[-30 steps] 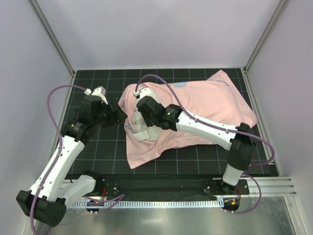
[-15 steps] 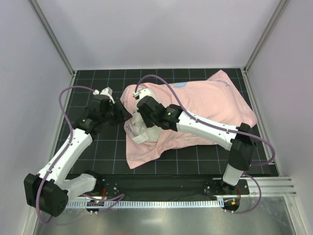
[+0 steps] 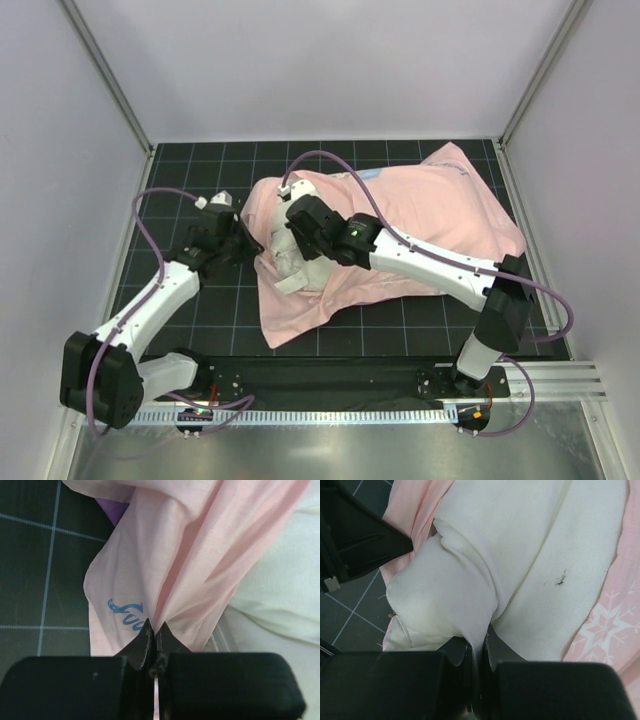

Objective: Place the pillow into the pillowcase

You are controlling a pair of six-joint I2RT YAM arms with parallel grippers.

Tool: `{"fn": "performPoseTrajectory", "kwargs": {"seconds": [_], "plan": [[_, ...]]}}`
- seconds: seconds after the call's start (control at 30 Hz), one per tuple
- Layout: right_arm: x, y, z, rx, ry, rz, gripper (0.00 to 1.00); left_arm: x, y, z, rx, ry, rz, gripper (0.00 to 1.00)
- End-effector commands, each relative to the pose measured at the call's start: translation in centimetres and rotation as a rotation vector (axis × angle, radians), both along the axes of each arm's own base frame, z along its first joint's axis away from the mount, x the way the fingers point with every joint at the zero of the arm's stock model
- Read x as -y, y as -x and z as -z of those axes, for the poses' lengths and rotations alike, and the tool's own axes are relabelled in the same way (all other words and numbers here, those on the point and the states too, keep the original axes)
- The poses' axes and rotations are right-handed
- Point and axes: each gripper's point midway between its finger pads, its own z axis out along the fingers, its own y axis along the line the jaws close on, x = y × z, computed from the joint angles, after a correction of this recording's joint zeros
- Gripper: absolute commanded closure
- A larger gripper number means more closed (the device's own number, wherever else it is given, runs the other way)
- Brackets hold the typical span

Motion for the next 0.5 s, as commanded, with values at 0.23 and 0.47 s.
{"fn": "performPoseTrajectory", "kwargs": {"seconds": [0.23,0.47], "plan": [[-1.6,-3.3,-1.9,0.042,-0.099,0.046,0.96,4.3,3.8,-6.9,0.114,0.247,0.193,1.00],[-4.2,-3.2,8.1,-0.120,-0.033,0.036,0.96,8.8,7.6,-17.5,0.201,0.636,0.410,1.00]]}}
